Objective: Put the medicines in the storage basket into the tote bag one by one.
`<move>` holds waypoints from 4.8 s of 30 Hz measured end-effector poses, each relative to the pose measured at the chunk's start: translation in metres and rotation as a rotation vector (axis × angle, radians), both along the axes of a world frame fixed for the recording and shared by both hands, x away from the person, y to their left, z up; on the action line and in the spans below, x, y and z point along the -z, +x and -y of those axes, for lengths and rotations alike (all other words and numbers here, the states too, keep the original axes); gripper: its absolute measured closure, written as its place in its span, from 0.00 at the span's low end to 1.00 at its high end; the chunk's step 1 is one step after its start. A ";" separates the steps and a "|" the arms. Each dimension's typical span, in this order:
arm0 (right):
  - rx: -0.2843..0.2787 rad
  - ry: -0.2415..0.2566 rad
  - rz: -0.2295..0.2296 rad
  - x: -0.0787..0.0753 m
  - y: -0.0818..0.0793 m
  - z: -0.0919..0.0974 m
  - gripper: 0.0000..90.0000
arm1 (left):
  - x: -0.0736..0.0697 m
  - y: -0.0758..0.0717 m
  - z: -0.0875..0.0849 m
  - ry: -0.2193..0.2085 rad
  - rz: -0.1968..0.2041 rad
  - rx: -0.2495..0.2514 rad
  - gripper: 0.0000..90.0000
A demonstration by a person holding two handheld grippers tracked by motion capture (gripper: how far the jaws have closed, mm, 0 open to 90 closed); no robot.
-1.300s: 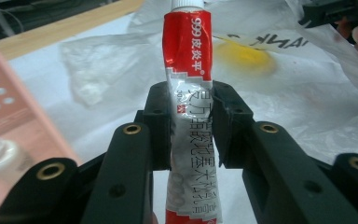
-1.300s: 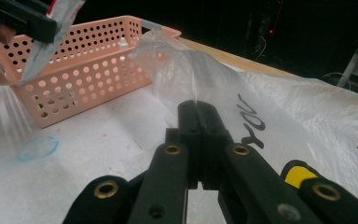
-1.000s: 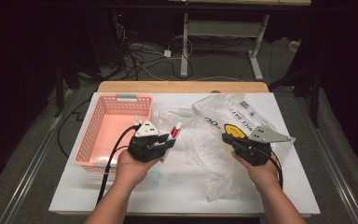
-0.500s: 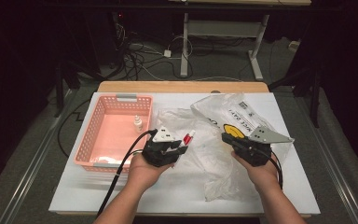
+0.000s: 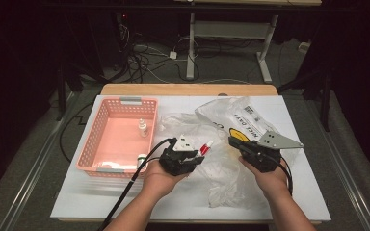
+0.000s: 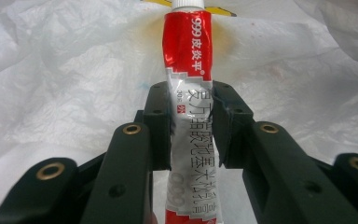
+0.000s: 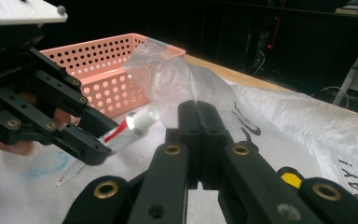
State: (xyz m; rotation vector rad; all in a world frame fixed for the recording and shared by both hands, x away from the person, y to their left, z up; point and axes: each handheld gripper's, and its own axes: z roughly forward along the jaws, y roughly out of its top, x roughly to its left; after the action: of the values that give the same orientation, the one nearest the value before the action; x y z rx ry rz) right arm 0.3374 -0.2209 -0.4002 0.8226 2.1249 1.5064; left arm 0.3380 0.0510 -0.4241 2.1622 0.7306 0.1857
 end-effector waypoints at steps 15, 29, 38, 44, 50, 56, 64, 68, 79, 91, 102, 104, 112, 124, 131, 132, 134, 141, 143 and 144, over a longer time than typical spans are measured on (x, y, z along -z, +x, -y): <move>-0.002 0.009 0.017 -0.003 -0.002 -0.002 1.00 | 0.012 0.020 0.025 0.039 -0.002 -0.010 0.76; 0.004 0.034 0.031 -0.007 0.000 0.002 1.00 | 0.023 0.040 0.060 0.083 0.022 -0.031 0.76; 0.013 0.052 0.031 -0.009 0.001 0.006 1.00 | 0.036 0.054 0.082 0.077 0.025 -0.028 0.76; 0.023 0.063 0.036 -0.011 0.001 0.010 1.00 | 0.047 0.062 0.089 0.070 0.028 -0.066 0.76; 0.030 0.065 0.035 -0.011 0.003 0.013 1.00 | 0.057 0.069 0.091 0.059 -0.004 -0.072 0.76; 0.032 0.064 0.033 -0.010 0.003 0.015 1.00 | 0.056 0.066 0.090 0.076 -0.023 -0.029 0.67; 0.022 0.053 0.027 -0.009 0.002 0.013 1.00 | 0.052 0.052 0.075 -0.003 -0.046 -0.033 0.50; 0.017 0.049 0.026 -0.008 0.002 0.012 1.00 | 0.050 0.046 0.065 -0.042 -0.072 -0.018 0.43; 0.012 0.035 0.025 -0.007 0.001 0.012 1.00 | 0.049 0.028 0.040 -0.091 -0.080 -0.012 0.16; 0.011 0.019 0.017 -0.004 0.002 0.010 1.00 | 0.040 0.010 0.022 -0.122 -0.087 -0.032 0.00; 0.018 0.023 0.024 -0.007 0.000 0.013 1.00 | 0.015 -0.017 -0.013 -0.160 -0.054 -0.039 0.00; 0.018 0.023 0.024 -0.006 0.000 0.013 1.00 | 0.010 -0.021 -0.022 -0.155 -0.039 -0.056 0.00; 0.026 0.026 0.021 -0.006 0.001 0.016 1.00 | 0.000 -0.033 -0.051 -0.146 -0.020 -0.098 0.00; 0.023 0.007 0.004 0.001 0.002 0.014 1.00 | -0.008 -0.027 -0.115 -0.149 -0.007 -0.254 0.00; 0.024 0.006 0.001 0.002 0.001 0.016 1.00 | -0.008 -0.021 -0.143 -0.092 0.011 -0.337 0.00; 0.024 0.008 0.002 0.002 0.002 0.016 1.00 | -0.009 -0.021 -0.148 -0.100 0.014 -0.350 0.00; 0.029 0.008 0.001 0.002 0.002 0.017 1.00 | -0.011 -0.021 -0.159 -0.102 0.018 -0.379 0.00; 0.029 0.005 -0.001 0.003 0.002 0.017 1.00 | -0.011 -0.019 -0.189 -0.114 0.006 -0.450 0.00; 0.028 0.006 -0.003 0.003 0.003 0.017 1.00 | -0.010 -0.018 -0.197 -0.116 0.001 -0.467 0.00; 0.028 0.007 -0.003 0.003 0.003 0.017 1.00 | -0.010 -0.018 -0.200 -0.113 0.001 -0.477 0.00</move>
State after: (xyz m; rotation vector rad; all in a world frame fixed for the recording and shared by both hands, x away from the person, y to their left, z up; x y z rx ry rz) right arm 0.3400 -0.2379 -0.4030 0.8540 2.1022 1.4997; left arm 0.3198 0.2512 -0.4145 1.8505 1.2189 0.3826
